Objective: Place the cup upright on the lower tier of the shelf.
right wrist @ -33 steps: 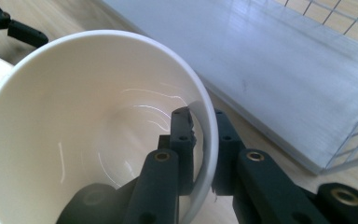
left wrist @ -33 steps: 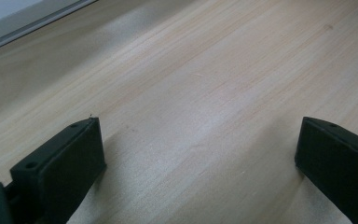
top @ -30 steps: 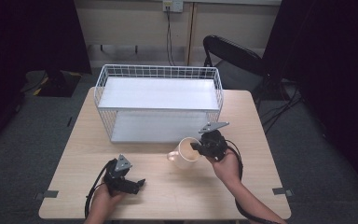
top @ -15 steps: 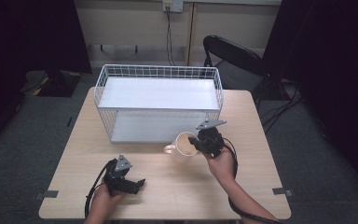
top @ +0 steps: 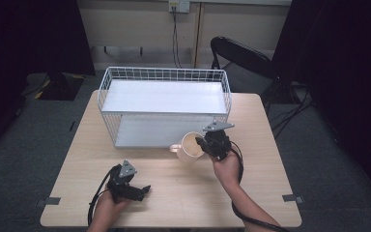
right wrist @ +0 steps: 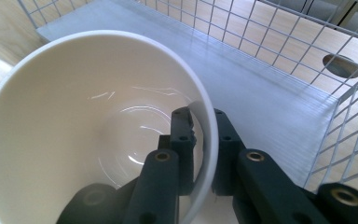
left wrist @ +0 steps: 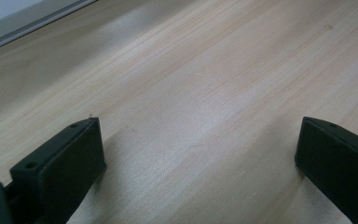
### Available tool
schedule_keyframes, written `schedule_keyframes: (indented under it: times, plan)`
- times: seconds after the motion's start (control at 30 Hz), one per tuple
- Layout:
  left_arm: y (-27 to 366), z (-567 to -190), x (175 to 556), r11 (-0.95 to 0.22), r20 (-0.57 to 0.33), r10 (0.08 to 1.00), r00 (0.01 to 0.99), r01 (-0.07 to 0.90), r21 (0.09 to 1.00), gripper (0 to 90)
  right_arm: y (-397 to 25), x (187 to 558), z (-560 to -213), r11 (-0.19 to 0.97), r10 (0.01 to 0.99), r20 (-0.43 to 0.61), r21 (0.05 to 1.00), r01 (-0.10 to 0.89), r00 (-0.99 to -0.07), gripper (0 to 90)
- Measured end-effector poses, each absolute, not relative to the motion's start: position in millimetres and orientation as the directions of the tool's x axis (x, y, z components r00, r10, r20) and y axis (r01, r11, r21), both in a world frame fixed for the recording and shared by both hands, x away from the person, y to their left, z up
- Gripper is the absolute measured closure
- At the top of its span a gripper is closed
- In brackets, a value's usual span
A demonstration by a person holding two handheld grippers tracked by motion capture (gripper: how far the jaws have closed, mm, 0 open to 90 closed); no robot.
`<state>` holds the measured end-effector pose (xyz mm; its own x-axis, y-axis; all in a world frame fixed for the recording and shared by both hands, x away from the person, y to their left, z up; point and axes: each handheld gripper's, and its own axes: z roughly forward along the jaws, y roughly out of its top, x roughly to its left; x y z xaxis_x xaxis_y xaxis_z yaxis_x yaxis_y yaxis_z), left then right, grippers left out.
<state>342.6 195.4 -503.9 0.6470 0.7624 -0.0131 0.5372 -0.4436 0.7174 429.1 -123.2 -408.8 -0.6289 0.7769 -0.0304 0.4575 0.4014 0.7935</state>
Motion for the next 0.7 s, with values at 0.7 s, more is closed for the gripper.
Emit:
schedule_keyframes:
  times: [0.7]
  plan:
    - [195.4,-503.9,342.6,-0.443,-0.014,0.762,0.647,0.537,0.718,0.7,-111.2,437.3,-415.7,0.390,0.815,-0.097,0.821,0.417,-0.571,82.9]
